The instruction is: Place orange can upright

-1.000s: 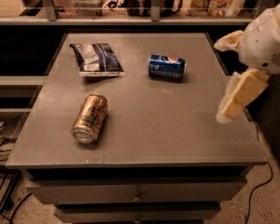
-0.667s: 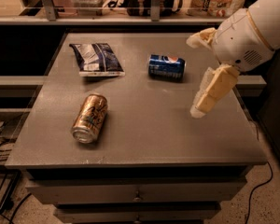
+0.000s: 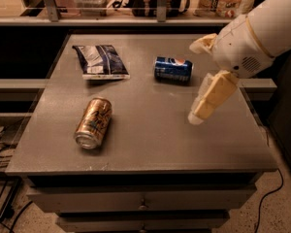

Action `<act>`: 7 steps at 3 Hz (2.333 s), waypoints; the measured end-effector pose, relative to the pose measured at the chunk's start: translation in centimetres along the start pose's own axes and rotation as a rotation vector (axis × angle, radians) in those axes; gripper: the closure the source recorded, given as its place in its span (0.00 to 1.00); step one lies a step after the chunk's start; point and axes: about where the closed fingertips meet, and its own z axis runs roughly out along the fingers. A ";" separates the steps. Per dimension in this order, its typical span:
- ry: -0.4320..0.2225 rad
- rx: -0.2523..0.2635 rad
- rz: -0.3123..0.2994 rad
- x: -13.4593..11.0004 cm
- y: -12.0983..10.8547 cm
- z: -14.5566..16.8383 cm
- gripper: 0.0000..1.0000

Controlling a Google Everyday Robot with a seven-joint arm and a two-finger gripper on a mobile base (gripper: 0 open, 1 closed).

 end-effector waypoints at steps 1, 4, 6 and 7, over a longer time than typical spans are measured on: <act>-0.040 0.022 0.095 -1.2 0.2 2.7 0.00; -0.068 0.130 0.278 -2.9 -1.3 6.1 0.00; 0.031 0.061 0.365 -3.5 -2.7 6.8 0.00; 0.106 0.053 0.398 -4.9 -3.0 7.1 0.00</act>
Offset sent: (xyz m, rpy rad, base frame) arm 0.0351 0.0835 -0.0415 0.1930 0.0364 -0.4282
